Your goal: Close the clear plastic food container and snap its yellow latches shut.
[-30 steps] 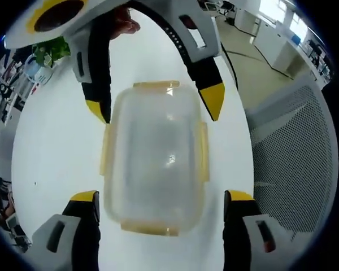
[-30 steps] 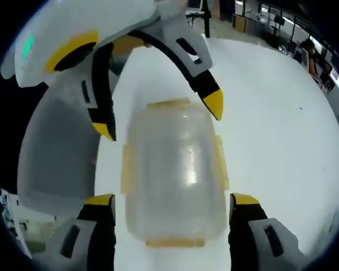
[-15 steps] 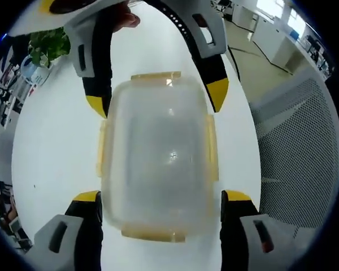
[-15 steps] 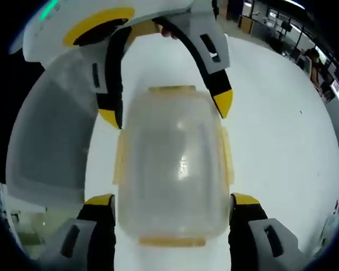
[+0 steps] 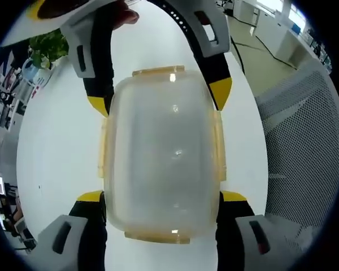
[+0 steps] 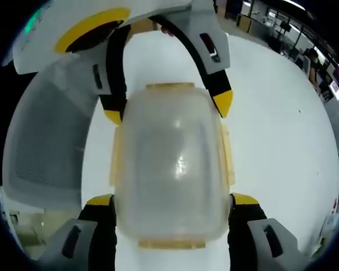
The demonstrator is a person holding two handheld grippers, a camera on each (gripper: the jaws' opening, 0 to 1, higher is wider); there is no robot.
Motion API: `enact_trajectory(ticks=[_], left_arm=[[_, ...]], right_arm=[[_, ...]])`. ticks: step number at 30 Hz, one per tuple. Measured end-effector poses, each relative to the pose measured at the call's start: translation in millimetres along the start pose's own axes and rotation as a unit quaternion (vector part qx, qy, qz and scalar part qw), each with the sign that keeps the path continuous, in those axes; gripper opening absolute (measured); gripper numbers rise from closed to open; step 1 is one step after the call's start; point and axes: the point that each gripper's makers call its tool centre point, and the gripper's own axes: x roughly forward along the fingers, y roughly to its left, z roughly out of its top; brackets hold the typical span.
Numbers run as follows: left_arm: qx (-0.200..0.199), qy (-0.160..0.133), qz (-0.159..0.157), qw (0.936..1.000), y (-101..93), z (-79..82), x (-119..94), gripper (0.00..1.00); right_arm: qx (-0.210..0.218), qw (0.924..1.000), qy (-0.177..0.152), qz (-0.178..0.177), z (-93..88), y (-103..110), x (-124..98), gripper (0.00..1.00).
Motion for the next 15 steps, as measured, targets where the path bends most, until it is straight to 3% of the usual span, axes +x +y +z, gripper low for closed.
enact_trajectory(ticks=[15], left_arm=[[0.003,0.015,0.0,0.9999,-0.1,-0.4,0.5,0.8]], right_arm=[[0.001,1.0,0.007,0.002,0.2,0.2,0.9,0.82]])
